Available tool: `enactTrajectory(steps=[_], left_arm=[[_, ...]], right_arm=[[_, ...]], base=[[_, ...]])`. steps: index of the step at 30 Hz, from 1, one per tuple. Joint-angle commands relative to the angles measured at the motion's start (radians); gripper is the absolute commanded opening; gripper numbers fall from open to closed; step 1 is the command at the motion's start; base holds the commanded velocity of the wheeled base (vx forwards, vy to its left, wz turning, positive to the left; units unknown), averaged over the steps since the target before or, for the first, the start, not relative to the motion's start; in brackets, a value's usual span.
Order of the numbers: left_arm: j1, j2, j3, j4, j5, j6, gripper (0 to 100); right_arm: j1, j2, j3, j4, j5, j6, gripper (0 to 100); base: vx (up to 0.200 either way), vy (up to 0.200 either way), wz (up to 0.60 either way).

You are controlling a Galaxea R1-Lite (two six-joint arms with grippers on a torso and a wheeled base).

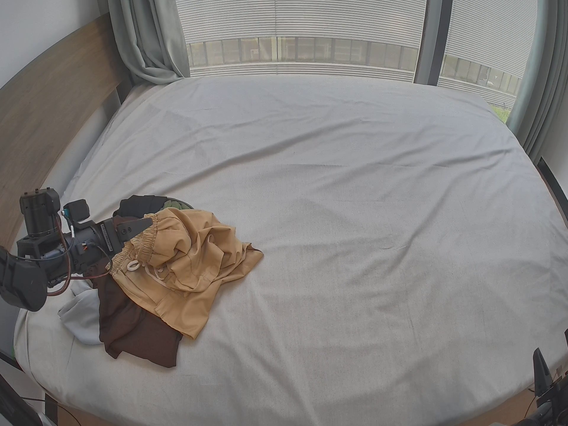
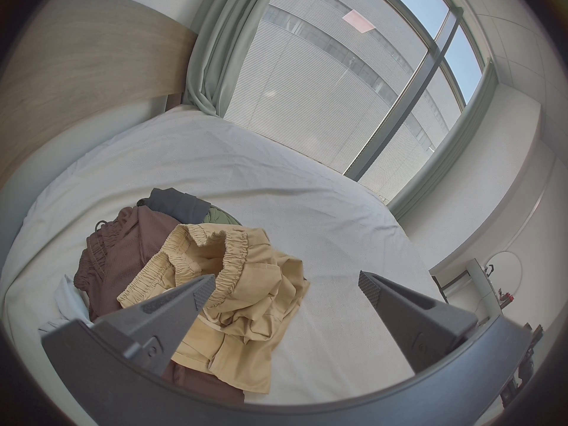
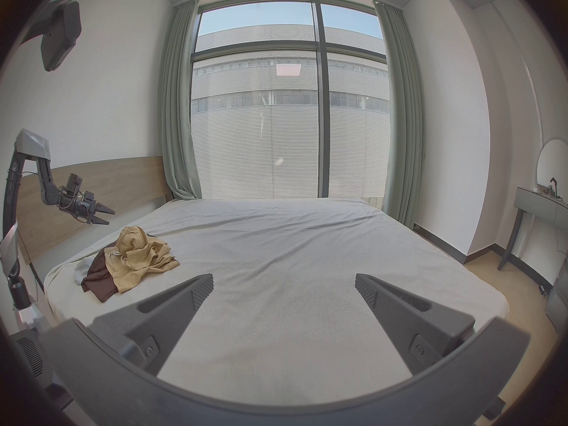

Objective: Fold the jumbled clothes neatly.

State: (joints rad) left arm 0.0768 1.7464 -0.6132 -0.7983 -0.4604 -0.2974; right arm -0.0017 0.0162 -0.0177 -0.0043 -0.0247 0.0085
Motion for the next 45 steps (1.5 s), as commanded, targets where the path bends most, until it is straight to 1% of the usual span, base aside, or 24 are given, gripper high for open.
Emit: enactTrajectory(steps=[1, 10, 17, 22, 30, 38, 41, 45], left_arm=[[0.003, 0.070, -0.033, -0.001, -0.001, 0.000, 100], [0.003, 0.150, -0.106, -0.001, -0.003, -0.002, 100], [0.000, 0.199, -0.134, -0.002, -0.003, -0.003, 100], [-0.003, 0.240, -0.155, -0.038, -0.003, -0.005, 100], [-0.006, 0.301, -0.207, -0.041, -0.003, -0.005, 100], [-0.032, 0.328, -0.229, -0.068, -0.006, -0.002, 100], [-0.040, 0.328, -0.238, -0.081, -0.026, -0.005, 100], [-0.052, 0.332, -0.241, -0.081, -0.032, -0.002, 100]], right_arm=[[0.000, -0.016, 0.018, 0.000, 0.000, 0.001, 100], [0.000, -0.016, 0.018, 0.000, 0.000, -0.001, 100], [0.000, -0.016, 0.018, 0.000, 0.000, -0.001, 100], [0.000, -0.016, 0.018, 0.000, 0.000, -0.001, 100], [0.000, -0.016, 0.018, 0.000, 0.000, -0.001, 100], [0.000, -0.016, 0.018, 0.000, 0.000, -0.001, 100], [0.000, -0.016, 0.018, 0.000, 0.000, -0.001, 100], [0.000, -0.016, 0.018, 0.000, 0.000, -0.001, 100]], base=[[0.000, 0.000, 0.00], [0.000, 0.000, 0.00], [0.000, 0.000, 0.00], [0.000, 0.000, 0.00], [0.000, 0.000, 0.00], [0.000, 0.000, 0.00], [0.000, 0.000, 0.00], [0.000, 0.000, 0.00]])
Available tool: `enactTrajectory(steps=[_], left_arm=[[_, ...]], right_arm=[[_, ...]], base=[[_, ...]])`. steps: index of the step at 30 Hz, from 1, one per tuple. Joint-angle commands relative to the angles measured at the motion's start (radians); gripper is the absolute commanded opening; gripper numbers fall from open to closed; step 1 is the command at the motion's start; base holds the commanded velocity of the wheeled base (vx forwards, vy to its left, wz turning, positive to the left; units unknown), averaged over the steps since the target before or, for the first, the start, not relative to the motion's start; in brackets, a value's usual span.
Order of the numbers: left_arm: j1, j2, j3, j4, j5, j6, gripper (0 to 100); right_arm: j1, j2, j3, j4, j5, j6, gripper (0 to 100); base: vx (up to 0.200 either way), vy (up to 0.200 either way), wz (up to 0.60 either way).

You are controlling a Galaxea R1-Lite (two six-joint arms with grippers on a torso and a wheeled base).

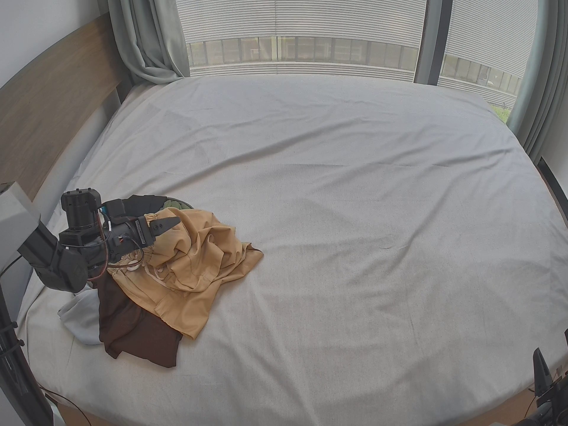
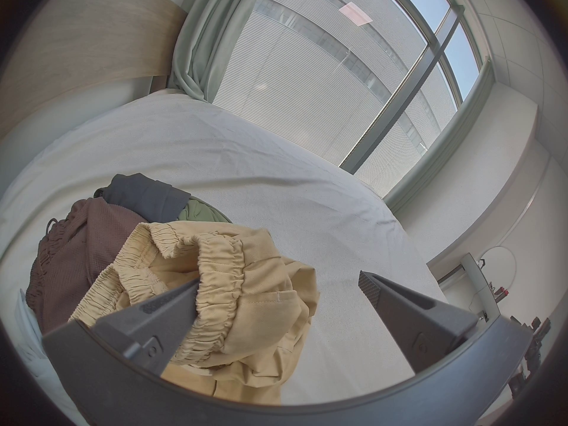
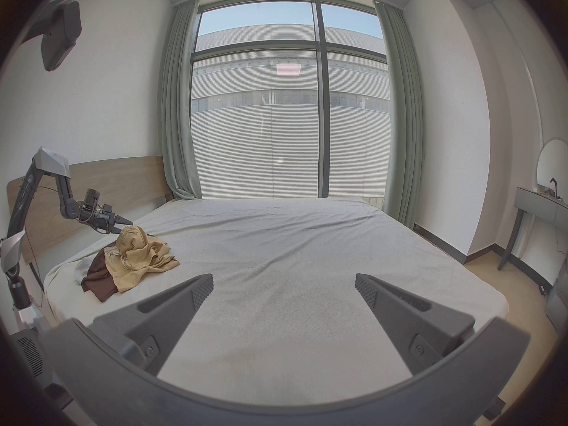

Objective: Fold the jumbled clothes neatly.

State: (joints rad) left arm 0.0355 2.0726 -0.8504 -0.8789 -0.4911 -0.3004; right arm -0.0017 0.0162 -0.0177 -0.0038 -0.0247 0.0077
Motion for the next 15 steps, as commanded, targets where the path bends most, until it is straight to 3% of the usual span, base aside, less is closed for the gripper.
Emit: enactTrajectory(steps=[1, 6, 15], left_arm=[[-0.011, 0.006, -0.004, 0.000, -0.001, 0.001, 100], [-0.032, 0.014, -0.001, -0.002, -0.049, 0.000, 100], [-0.046, 0.060, -0.035, -0.032, -0.047, 0.001, 100]], right_arm=[[0.000, -0.016, 0.018, -0.001, 0.000, 0.000, 100], [0.000, -0.016, 0.018, -0.001, 0.000, 0.002, 100], [0.000, -0.016, 0.018, -0.001, 0.000, 0.000, 100]], base=[[0.000, 0.000, 0.00], [0.000, 0.000, 0.00], [0.000, 0.000, 0.00]])
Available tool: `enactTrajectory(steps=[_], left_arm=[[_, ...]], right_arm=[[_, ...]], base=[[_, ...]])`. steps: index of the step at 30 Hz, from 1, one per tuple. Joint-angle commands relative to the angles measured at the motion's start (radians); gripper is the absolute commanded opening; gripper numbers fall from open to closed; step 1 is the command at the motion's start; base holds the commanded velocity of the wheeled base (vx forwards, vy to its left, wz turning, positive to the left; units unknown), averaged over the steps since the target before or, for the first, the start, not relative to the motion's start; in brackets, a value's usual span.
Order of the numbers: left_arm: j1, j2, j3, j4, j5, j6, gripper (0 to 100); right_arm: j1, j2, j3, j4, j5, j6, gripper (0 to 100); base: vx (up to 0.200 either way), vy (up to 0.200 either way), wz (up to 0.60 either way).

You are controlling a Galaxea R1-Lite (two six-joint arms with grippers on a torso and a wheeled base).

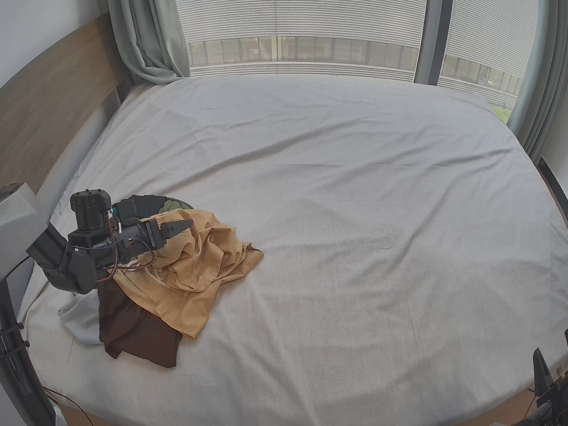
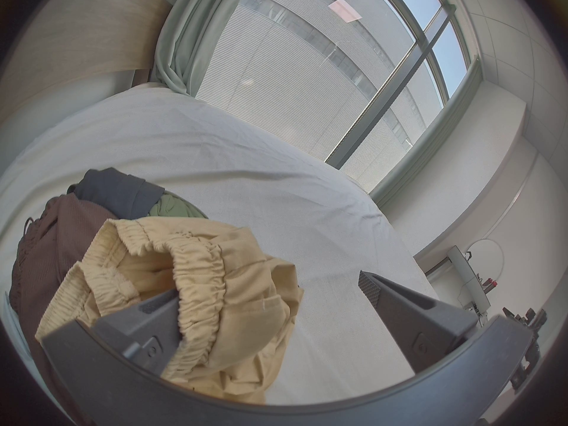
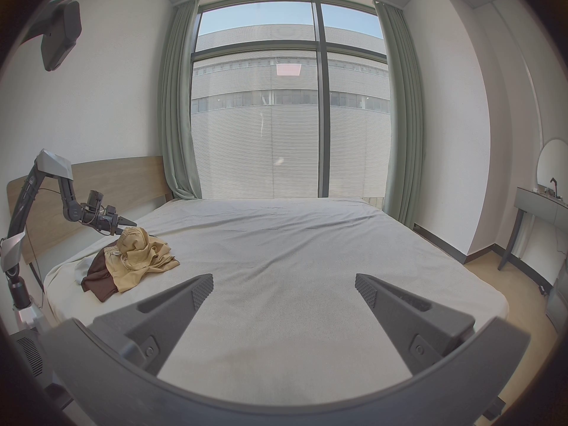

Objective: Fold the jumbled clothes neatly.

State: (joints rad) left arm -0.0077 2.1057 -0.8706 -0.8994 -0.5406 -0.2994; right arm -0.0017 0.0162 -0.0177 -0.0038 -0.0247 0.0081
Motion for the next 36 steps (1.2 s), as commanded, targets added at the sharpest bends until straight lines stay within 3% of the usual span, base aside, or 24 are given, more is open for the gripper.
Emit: enactTrajectory(steps=[1, 12, 13, 28, 36], left_arm=[[-0.003, 0.048, -0.018, -0.044, 0.007, -0.001, 100], [-0.005, 0.083, -0.039, -0.095, 0.013, -0.020, 100], [-0.005, 0.082, -0.041, -0.095, 0.013, -0.021, 0], [0.008, 0.073, -0.002, -0.098, 0.011, -0.035, 0], [-0.005, -0.109, 0.137, -0.177, 0.001, -0.291, 0]], right_arm=[[0.000, -0.016, 0.018, -0.001, 0.000, 0.000, 100], [0.000, -0.016, 0.018, -0.001, 0.000, 0.000, 100], [0.000, -0.016, 0.018, -0.001, 0.000, 0.000, 100], [0.000, -0.016, 0.018, -0.001, 0.000, 0.000, 100], [0.000, -0.016, 0.018, -0.001, 0.000, 0.000, 100]], base=[[0.000, 0.000, 0.00], [0.000, 0.000, 0.00], [0.000, 0.000, 0.00], [0.000, 0.000, 0.00], [0.000, 0.000, 0.00]])
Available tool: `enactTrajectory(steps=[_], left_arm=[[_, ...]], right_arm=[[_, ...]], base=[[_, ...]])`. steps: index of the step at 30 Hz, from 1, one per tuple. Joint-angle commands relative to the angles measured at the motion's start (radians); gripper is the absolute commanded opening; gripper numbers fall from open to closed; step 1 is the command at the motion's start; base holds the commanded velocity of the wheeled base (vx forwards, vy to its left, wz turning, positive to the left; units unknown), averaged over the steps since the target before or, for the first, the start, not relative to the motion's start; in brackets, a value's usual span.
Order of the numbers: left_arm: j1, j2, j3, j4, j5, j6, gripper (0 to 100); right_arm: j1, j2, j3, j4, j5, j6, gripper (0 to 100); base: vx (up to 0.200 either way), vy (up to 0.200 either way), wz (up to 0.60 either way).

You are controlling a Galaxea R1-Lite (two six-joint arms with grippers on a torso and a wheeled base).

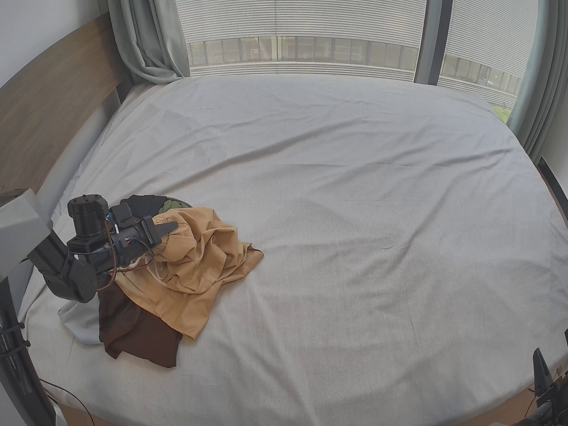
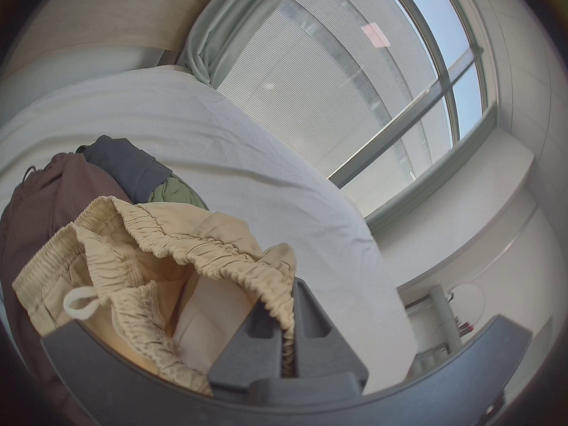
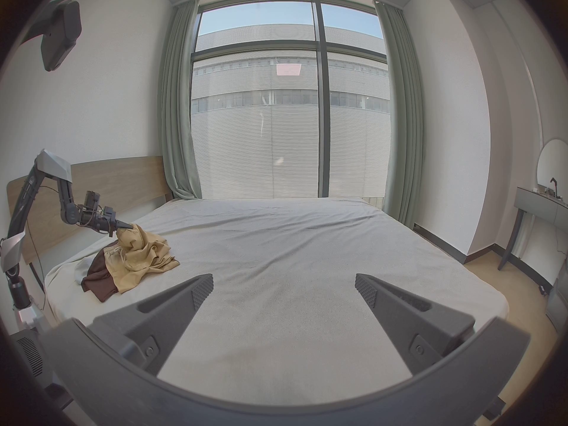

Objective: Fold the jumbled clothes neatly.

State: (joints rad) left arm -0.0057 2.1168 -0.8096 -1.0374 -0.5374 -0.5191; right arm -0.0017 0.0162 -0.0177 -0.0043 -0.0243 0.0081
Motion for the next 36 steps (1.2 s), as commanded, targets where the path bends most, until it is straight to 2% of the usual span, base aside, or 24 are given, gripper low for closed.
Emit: enactTrajectory(steps=[1, 4, 11, 19, 23, 31, 36], left_arm=[[-0.007, -0.138, 0.090, -0.052, -0.003, -0.096, 0], [-0.008, -0.166, 0.110, -0.065, 0.007, -0.128, 0], [-0.007, -0.276, 0.179, -0.124, 0.010, -0.294, 0], [-0.022, -0.281, 0.227, -0.202, -0.003, -0.292, 0], [-0.074, -0.285, 0.282, -0.245, 0.010, -0.294, 0], [-0.097, -0.288, 0.286, -0.282, -0.001, -0.298, 0], [-0.131, -0.274, 0.311, -0.447, -0.006, -0.384, 0]], right_arm=[[0.000, -0.016, 0.018, 0.000, 0.000, 0.000, 100], [-0.001, -0.016, 0.018, 0.000, 0.000, 0.000, 100], [-0.001, -0.016, 0.018, 0.000, 0.000, 0.000, 100], [-0.001, -0.016, 0.018, 0.000, 0.000, 0.001, 100], [-0.001, -0.016, 0.018, 0.000, 0.000, 0.000, 100], [0.000, -0.016, 0.018, 0.000, 0.000, 0.001, 100], [0.000, -0.016, 0.018, 0.000, 0.000, 0.000, 100]], base=[[0.000, 0.000, 0.00], [0.000, 0.000, 0.00], [0.000, 0.000, 0.00], [0.000, 0.000, 0.00], [0.000, 0.000, 0.00], [0.000, 0.000, 0.00], [0.000, 0.000, 0.00]])
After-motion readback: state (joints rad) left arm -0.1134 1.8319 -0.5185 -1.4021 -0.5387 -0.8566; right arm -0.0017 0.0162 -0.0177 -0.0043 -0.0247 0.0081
